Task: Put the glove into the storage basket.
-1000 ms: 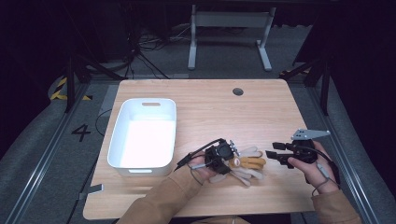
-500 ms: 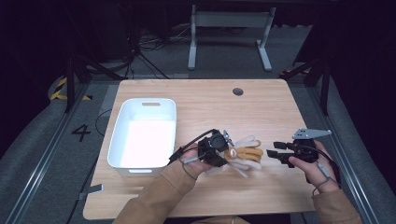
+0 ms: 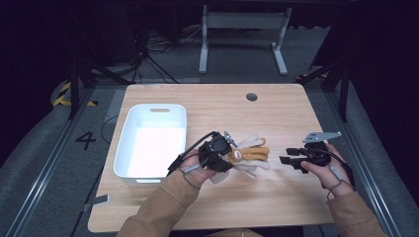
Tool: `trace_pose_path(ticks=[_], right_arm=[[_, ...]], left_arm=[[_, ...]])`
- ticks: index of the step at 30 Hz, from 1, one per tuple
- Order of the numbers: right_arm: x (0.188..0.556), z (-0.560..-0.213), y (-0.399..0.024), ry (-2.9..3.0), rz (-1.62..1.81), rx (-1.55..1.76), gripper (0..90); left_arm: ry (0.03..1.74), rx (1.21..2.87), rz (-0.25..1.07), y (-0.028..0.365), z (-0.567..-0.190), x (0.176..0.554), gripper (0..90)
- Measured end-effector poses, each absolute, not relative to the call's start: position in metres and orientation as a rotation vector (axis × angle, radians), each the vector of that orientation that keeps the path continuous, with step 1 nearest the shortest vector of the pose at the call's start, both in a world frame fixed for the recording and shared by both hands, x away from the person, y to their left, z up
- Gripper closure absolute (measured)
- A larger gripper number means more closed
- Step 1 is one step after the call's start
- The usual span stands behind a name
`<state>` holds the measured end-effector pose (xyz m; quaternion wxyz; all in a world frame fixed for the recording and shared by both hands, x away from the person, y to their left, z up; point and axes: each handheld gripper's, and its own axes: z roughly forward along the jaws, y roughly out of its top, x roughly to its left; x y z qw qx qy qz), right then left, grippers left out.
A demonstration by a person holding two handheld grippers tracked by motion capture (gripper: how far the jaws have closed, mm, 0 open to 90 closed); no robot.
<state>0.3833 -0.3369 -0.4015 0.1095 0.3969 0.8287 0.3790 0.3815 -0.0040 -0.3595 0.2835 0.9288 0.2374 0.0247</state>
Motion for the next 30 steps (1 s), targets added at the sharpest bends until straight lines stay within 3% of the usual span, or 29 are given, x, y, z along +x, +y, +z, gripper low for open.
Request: trace_pose_path(ticks=[16, 30], right_arm=[[0.431, -0.423, -0.313, 2.511, 1.06, 1.159, 50.6], [0.431, -0.425, -0.306, 2.521, 1.052, 1.111, 51.1]], left_arm=[[0.842, 2.376, 0.114, 0.045, -0.327, 0.377, 70.6], [0.863, 2.313, 0.216, 0.063, -0.306, 0.37, 70.5]])
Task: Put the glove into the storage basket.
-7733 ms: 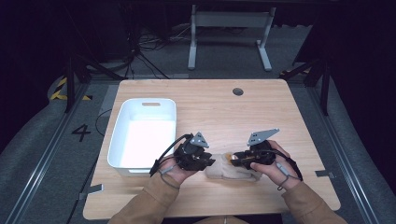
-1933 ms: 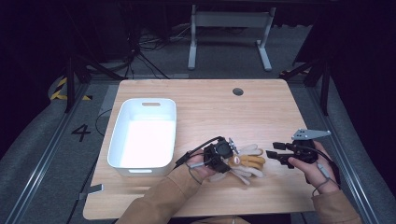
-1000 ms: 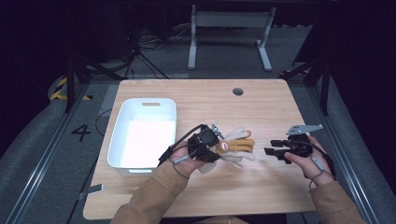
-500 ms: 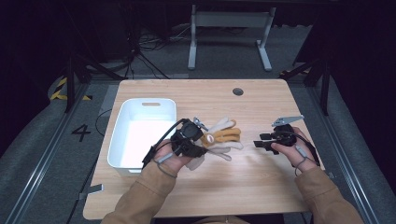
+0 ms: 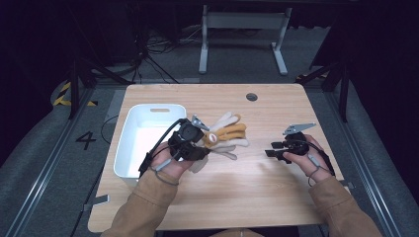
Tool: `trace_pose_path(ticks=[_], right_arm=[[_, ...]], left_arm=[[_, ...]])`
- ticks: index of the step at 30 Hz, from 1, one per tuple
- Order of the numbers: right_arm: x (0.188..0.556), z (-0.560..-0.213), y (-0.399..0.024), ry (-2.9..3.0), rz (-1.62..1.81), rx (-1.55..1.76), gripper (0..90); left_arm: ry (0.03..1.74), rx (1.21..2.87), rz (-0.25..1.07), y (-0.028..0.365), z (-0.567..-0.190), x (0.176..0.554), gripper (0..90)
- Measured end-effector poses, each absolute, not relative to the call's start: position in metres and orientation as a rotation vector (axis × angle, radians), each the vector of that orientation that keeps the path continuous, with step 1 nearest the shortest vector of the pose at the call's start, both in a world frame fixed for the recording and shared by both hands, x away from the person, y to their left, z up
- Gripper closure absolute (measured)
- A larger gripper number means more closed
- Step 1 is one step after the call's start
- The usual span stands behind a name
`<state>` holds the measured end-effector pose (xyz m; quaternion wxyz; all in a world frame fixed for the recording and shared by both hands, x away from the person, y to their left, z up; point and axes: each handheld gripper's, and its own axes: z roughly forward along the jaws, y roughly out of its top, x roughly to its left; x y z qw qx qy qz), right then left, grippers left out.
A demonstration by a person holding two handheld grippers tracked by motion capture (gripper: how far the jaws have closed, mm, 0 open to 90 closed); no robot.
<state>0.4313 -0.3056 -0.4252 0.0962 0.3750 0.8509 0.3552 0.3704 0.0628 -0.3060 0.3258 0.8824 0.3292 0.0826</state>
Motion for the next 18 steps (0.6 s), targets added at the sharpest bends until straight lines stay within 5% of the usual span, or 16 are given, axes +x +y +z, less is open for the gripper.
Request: trace_pose_path(ticks=[18], right_arm=[[0.428, -0.421, -0.322, 2.485, 1.091, 1.147, 50.8]], left_arm=[[1.079, 2.241, 0.258, 0.107, -0.305, 0.394, 70.4]])
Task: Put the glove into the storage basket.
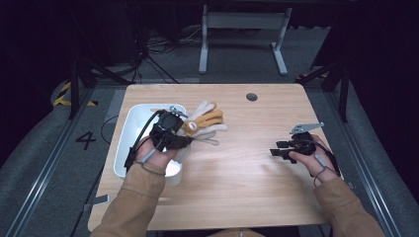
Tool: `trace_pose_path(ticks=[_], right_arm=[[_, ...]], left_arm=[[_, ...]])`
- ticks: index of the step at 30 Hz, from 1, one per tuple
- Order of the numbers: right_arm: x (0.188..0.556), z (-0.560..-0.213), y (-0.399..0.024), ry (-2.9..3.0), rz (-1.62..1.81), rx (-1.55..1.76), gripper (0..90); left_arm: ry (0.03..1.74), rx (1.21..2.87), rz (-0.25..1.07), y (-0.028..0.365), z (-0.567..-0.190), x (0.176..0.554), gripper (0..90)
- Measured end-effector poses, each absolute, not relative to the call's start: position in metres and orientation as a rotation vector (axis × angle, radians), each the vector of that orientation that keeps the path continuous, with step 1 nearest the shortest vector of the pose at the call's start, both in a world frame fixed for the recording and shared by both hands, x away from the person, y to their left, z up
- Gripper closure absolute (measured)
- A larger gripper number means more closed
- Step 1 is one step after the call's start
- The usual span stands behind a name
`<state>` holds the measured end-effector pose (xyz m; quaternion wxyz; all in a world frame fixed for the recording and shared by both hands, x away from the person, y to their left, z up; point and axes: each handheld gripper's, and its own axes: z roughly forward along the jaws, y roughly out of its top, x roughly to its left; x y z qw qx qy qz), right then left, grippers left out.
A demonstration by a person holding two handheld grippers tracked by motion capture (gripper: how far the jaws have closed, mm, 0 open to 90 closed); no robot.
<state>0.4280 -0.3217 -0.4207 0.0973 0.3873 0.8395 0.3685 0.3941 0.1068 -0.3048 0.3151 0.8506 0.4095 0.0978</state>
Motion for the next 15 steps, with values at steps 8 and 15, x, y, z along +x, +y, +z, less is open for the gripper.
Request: trace_pose_path(ticks=[8, 15], right_arm=[[0.429, -0.42, -0.321, 2.492, 1.12, 1.14, 49.8], [0.434, -0.419, -0.318, 2.503, 1.129, 1.122, 49.8]], left_arm=[[1.185, 2.216, 0.275, 0.131, -0.31, 0.403, 70.3], [1.278, 2.176, 0.297, 0.14, -0.312, 0.4, 70.3]])
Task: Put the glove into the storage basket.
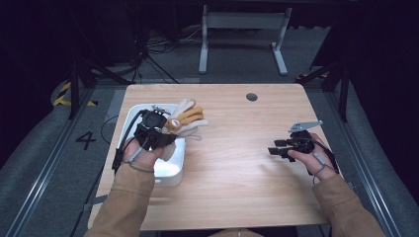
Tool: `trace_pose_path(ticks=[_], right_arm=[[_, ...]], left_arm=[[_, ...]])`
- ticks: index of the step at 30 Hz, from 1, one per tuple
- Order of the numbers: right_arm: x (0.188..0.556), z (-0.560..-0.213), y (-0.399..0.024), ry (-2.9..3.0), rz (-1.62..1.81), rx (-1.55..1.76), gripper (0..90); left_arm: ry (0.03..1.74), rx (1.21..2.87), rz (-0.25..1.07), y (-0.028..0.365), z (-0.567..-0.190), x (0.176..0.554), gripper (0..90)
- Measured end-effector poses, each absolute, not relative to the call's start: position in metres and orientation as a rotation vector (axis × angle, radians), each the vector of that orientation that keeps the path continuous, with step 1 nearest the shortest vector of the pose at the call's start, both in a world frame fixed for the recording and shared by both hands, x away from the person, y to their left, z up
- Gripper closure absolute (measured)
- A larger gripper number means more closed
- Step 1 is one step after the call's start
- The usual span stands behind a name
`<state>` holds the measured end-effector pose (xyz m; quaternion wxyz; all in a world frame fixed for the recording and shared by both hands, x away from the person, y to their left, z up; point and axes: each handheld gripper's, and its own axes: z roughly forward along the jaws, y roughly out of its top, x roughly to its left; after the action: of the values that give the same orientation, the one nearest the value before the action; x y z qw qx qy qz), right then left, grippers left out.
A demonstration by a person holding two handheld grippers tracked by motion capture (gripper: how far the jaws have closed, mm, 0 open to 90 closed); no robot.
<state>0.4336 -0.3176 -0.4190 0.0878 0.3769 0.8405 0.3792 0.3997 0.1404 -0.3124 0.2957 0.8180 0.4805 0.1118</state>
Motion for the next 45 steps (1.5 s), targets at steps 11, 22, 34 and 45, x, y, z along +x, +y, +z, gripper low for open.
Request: trace_pose_path(ticks=[11, 22, 34, 45], right_arm=[[0.444, -0.417, -0.307, 2.515, 1.157, 1.108, 49.5], [0.446, -0.416, -0.305, 2.518, 1.157, 1.099, 49.5], [0.443, -0.417, -0.309, 2.513, 1.148, 1.106, 49.5], [0.441, -0.419, -0.313, 2.508, 1.144, 1.12, 49.5]], left_arm=[[1.445, 2.074, 0.335, 0.158, -0.318, 0.397, 70.1], [1.594, 1.999, 0.335, 0.172, -0.335, 0.406, 69.6], [1.679, 1.979, 0.311, 0.182, -0.353, 0.423, 69.1], [1.736, 1.953, 0.319, 0.182, -0.373, 0.434, 68.7]])
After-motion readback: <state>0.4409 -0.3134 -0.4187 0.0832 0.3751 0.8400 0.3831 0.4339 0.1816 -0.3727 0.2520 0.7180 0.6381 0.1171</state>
